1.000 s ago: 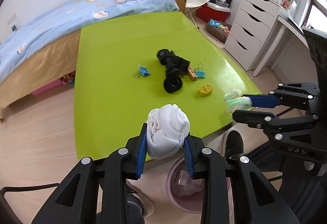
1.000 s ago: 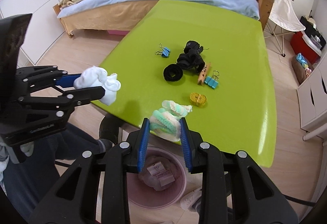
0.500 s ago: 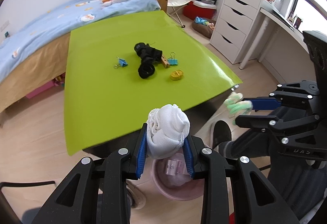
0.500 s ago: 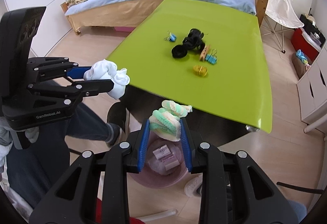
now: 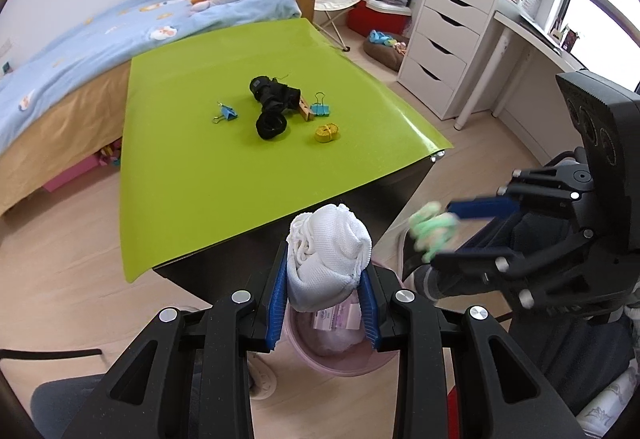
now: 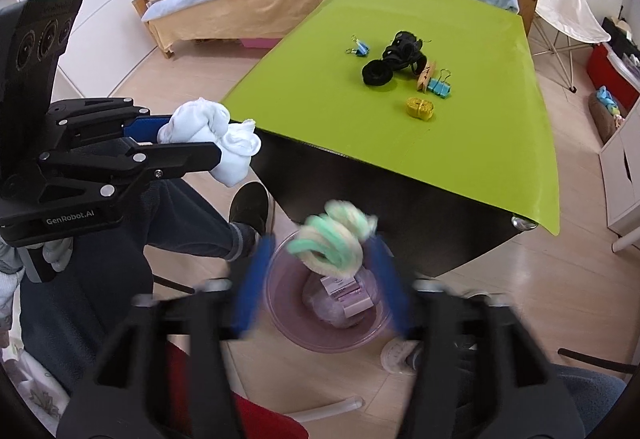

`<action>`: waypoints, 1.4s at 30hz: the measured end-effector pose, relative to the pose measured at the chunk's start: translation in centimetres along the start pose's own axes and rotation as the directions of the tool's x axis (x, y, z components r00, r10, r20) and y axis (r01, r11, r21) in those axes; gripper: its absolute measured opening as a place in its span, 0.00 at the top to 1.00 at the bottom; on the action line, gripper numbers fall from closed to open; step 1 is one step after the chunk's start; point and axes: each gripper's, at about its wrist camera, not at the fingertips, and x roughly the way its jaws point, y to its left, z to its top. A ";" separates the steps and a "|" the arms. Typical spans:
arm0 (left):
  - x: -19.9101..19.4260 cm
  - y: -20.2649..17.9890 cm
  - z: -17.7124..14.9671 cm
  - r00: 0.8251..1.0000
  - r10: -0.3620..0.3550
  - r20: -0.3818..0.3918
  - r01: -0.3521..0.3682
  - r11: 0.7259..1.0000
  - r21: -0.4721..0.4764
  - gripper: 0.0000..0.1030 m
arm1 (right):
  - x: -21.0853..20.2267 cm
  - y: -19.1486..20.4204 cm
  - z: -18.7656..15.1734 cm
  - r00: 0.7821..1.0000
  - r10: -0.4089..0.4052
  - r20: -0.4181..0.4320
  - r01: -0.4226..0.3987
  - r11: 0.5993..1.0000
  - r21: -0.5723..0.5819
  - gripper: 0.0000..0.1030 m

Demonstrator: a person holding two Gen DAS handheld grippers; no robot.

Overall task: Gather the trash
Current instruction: 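Drop the sock and the cloth into the wastebasket with both tools, then move the right tool over the yellow tape roll and grasp it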

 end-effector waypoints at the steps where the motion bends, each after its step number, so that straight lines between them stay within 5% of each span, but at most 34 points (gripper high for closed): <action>1: 0.0 -0.1 0.1 1.000 -0.003 0.000 0.003 1.000 0.002 0.70 | -0.1 -0.1 0.0 1.000 -0.001 0.004 0.001 1.000 0.006 0.29; 4: 0.2 -0.4 0.1 1.000 -0.010 -0.003 0.010 1.000 0.010 0.70 | -0.7 -0.7 0.0 1.000 -0.023 0.020 0.022 0.999 0.031 0.14; 14: 0.8 -1.9 0.0 0.998 -0.062 -0.026 0.063 0.997 0.036 0.67 | -2.4 -2.6 0.0 0.996 -0.067 0.056 0.063 0.995 0.079 0.10; 19: 0.6 -2.1 0.1 0.998 -0.055 0.005 0.055 0.998 0.035 0.16 | -2.8 -3.0 0.1 0.996 -0.066 0.068 0.059 0.994 0.090 0.09; 21: 0.6 -1.9 0.3 0.999 -0.045 0.016 0.044 0.999 0.020 0.13 | -2.9 -3.1 0.1 0.995 -0.064 0.073 0.057 0.994 0.093 0.08; 42: 0.5 1.5 2.4 0.997 0.045 0.063 -0.041 0.997 -0.064 0.08 | -1.7 -3.9 3.2 0.993 -0.074 0.090 0.065 0.993 0.101 0.05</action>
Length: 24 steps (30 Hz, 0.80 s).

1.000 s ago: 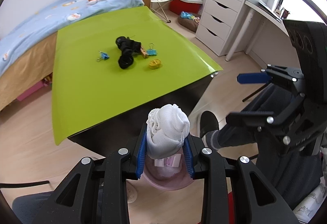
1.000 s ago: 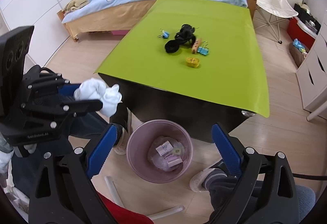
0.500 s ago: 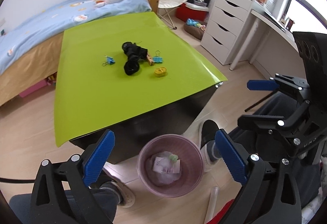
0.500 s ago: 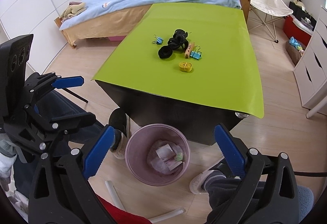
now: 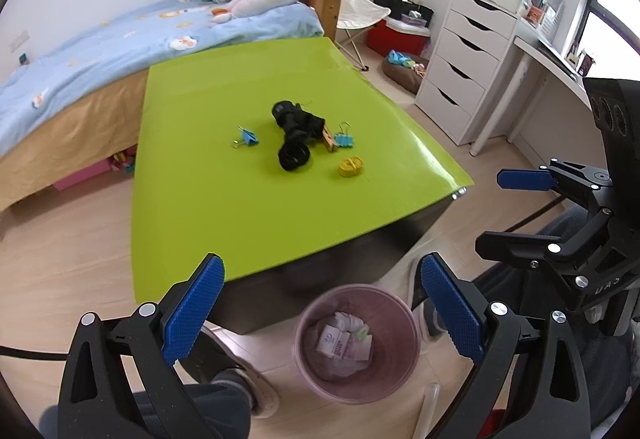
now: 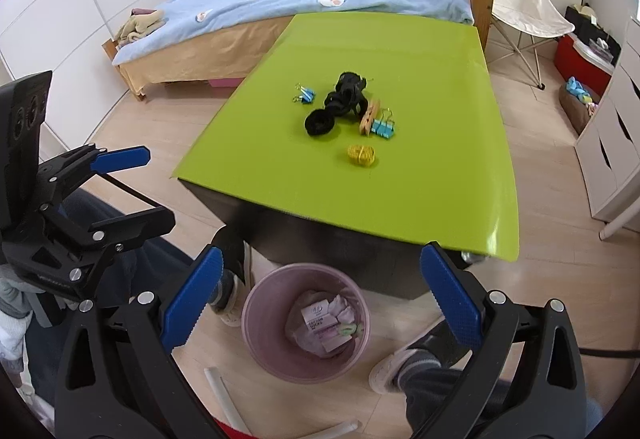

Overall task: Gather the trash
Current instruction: 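Move the right tool over the yellow tape roll and grasp it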

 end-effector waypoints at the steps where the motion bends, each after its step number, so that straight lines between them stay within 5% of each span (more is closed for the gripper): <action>1: 0.0 0.3 0.3 1.000 0.001 0.004 -0.001 1.000 -0.004 0.08 | 0.3 -0.1 0.6 1.000 -0.005 -0.003 0.005 1.000 -0.002 0.05; 24: 1.8 2.6 2.3 0.999 0.031 0.009 -0.030 0.999 -0.043 0.08 | 12.7 -2.8 9.2 0.974 -0.120 -0.193 0.123 0.992 0.003 0.05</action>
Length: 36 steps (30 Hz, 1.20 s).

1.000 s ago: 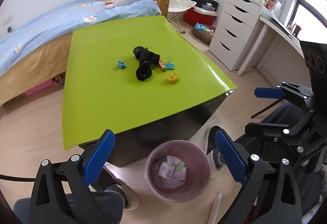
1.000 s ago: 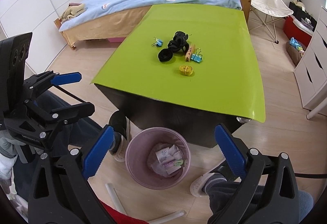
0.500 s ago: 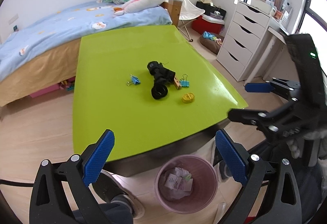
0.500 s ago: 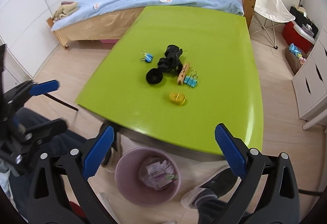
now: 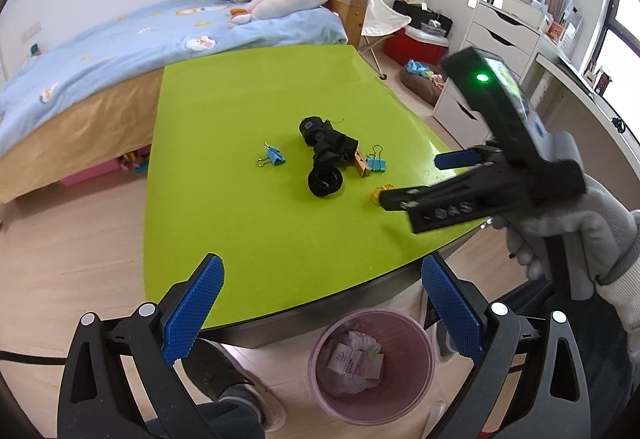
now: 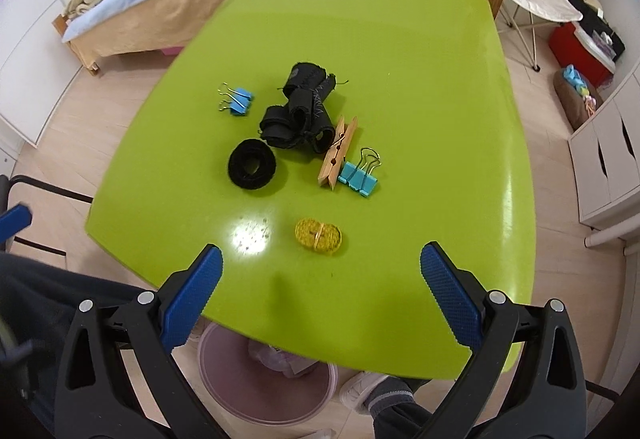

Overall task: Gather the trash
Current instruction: 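Move the right tool over the yellow tape roll and grasp it, then grasp the black hair tie with the left tool while the right tool holds the tape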

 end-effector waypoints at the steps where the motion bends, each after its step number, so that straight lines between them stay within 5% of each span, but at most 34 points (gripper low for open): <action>1: 0.1 0.0 -0.1 1.000 0.000 -0.002 0.000 1.000 0.000 0.07 | 0.5 0.0 0.2 1.000 -0.007 -0.012 0.007 1.000 0.005 0.05; 3: 0.3 0.1 -0.1 1.000 0.000 -0.005 0.000 1.000 -0.001 0.07 | 1.2 0.0 0.4 1.000 -0.014 -0.027 0.014 1.000 0.012 0.06; 17: 1.0 0.5 -0.3 1.000 -0.005 -0.011 0.005 1.000 -0.014 0.07 | 3.3 0.5 0.6 0.996 -0.045 -0.078 0.046 0.999 0.011 0.63; 21: 1.1 0.4 -0.4 1.000 -0.006 -0.013 0.006 1.000 -0.013 0.07 | 3.2 0.5 0.5 0.997 -0.039 -0.065 0.040 0.999 0.010 0.71; 36: 2.1 0.0 1.2 1.000 0.002 -0.017 -0.002 1.000 0.011 0.07 | 0.9 -1.1 -1.4 1.000 -0.015 -0.004 0.015 1.000 0.022 0.73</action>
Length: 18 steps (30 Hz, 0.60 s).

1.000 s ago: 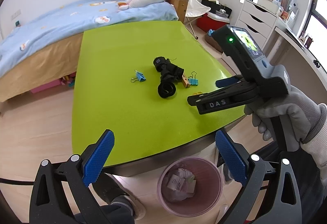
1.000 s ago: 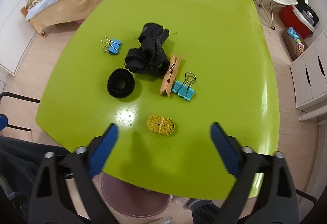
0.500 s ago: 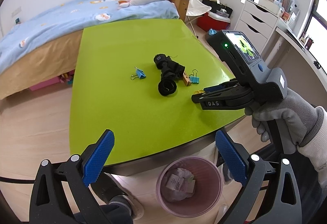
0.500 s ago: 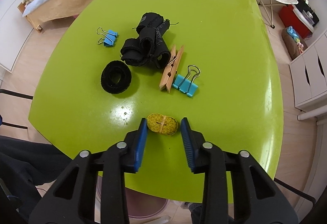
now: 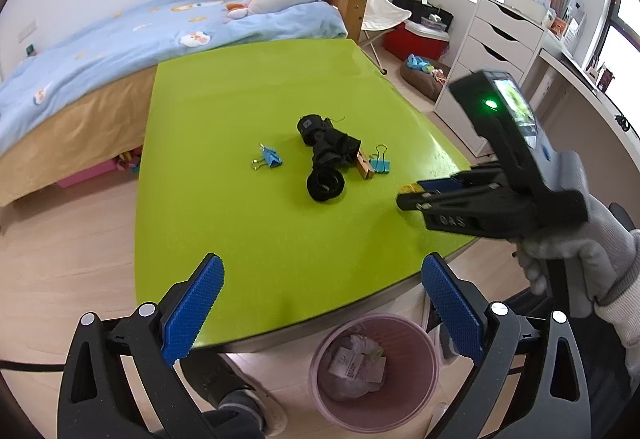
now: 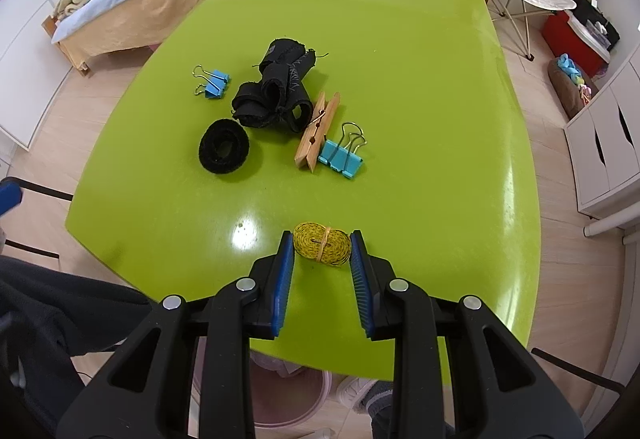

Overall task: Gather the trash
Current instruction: 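Grasp the black hair tie with the left tool while the right tool holds the tape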

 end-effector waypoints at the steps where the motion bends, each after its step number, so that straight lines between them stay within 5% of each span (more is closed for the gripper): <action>1: 0.1 0.0 0.3 1.000 0.001 0.000 -0.001 1.000 0.001 0.07 | -0.2 -0.1 -0.1 1.000 0.004 0.004 -0.004 1.000 0.000 0.73; 18: 6.7 0.0 6.0 0.994 0.050 -0.092 -0.046 0.998 0.045 0.07 | -3.5 -1.5 -1.9 0.998 0.034 0.055 -0.034 0.999 -0.005 0.73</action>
